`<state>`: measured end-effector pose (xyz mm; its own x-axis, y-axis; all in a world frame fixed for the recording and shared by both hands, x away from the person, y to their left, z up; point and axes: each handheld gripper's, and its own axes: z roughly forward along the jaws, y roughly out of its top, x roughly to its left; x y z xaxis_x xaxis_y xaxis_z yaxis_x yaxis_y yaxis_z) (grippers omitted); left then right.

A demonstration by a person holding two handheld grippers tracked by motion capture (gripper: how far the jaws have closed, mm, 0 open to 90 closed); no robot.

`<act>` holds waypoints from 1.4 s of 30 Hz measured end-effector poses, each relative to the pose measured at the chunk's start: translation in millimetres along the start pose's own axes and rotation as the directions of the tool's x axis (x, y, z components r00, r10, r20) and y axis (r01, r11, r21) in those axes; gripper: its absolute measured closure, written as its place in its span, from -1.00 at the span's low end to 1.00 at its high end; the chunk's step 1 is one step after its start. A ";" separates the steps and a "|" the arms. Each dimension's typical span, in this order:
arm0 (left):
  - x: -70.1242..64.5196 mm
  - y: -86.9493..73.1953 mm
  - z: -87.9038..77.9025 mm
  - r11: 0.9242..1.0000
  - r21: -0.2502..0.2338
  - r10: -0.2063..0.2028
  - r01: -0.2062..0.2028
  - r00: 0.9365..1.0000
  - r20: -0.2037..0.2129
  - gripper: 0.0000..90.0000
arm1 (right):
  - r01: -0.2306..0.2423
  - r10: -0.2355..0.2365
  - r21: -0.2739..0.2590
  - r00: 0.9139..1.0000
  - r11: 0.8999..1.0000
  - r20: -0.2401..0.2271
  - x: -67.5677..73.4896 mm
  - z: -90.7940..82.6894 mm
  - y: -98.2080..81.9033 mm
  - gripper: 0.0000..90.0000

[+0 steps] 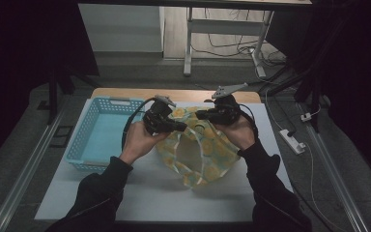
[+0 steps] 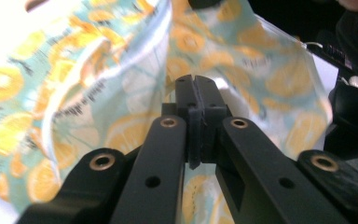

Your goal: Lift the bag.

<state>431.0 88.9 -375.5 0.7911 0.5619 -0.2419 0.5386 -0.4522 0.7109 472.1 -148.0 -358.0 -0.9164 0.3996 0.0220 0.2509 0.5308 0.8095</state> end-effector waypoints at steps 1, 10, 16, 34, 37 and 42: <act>-0.1 2.9 -3.5 1.000 -0.005 0.002 -0.002 1.000 -0.002 1.00 | -0.001 0.001 -0.003 1.000 1.000 -0.001 0.6 -1.0 2.1 1.00; 4.0 27.8 -36.7 0.996 -0.090 0.003 -0.004 1.000 -0.020 1.00 | 0.030 -0.030 -0.035 0.999 0.999 0.012 6.7 -13.8 24.1 1.00; 8.7 41.6 -55.2 0.991 -0.136 -0.002 0.000 1.000 -0.017 1.00 | 0.057 -0.056 -0.044 0.998 0.997 0.032 9.8 -21.1 37.5 1.00; 9.3 76.4 -100.0 0.965 -0.261 -0.012 -0.006 0.998 -0.066 1.00 | 0.120 -0.111 -0.090 0.988 0.989 0.106 17.1 -52.0 82.8 1.00; 7.4 81.1 -108.2 0.959 -0.285 -0.010 -0.011 0.997 -0.074 0.99 | 0.130 -0.117 -0.106 0.986 0.986 0.121 18.2 -59.4 91.1 1.00; 5.0 88.0 -118.0 0.947 -0.321 -0.006 -0.021 0.997 -0.082 0.99 | 0.146 -0.127 -0.130 0.982 0.981 0.142 20.7 -70.3 103.7 1.00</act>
<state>448.0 133.6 -236.2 0.7614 0.6196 -0.1906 0.4002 -0.2179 0.8901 457.3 -137.3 -232.4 -0.8872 0.4311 -0.1646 0.0720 0.4816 0.8734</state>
